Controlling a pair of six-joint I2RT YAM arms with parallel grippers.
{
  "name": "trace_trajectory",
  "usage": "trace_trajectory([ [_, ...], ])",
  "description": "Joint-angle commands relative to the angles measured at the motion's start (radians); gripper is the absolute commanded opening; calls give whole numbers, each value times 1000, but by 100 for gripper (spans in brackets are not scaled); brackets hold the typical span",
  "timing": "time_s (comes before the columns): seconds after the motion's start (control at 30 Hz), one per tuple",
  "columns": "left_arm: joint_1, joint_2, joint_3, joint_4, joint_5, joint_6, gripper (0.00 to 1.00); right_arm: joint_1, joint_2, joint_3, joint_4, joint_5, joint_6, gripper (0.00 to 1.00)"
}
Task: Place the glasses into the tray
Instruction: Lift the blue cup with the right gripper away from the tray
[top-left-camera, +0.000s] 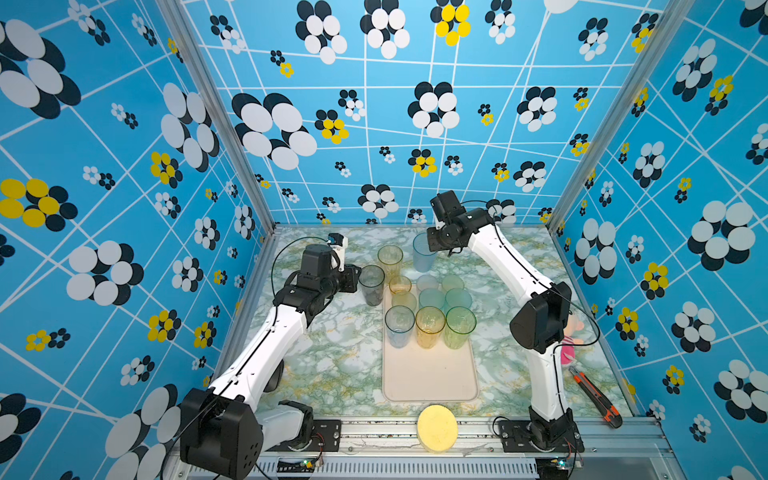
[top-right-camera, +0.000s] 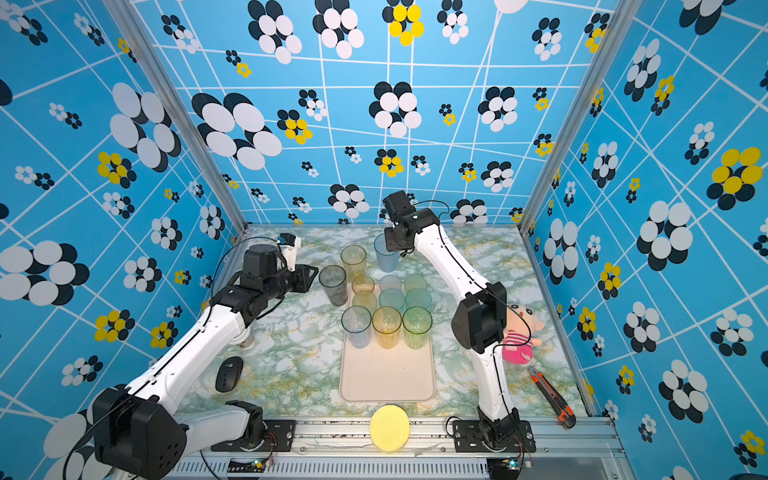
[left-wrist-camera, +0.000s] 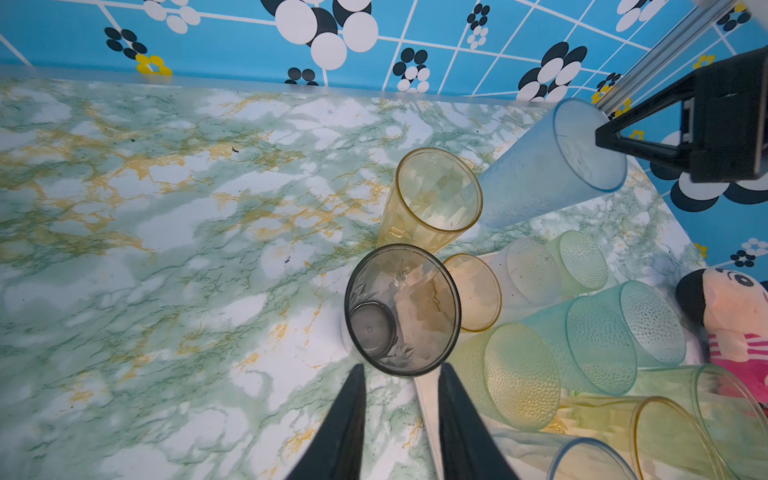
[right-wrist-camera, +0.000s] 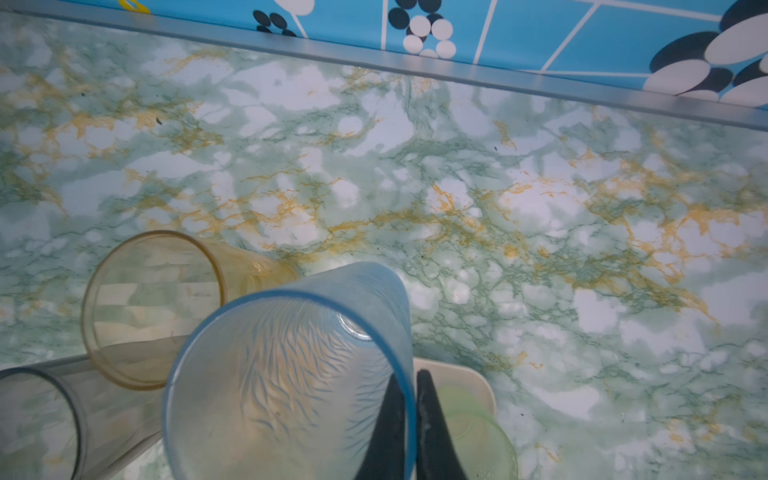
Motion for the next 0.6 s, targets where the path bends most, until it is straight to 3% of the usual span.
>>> trace_trajectory([
  [0.0, -5, 16, 22, -24, 21, 20, 31, -32, -102, -46, 51, 18, -21, 0],
  [0.57, -49, -9, 122, -165, -35, 68, 32, -6, -647, -414, -5, 34, -106, 0],
])
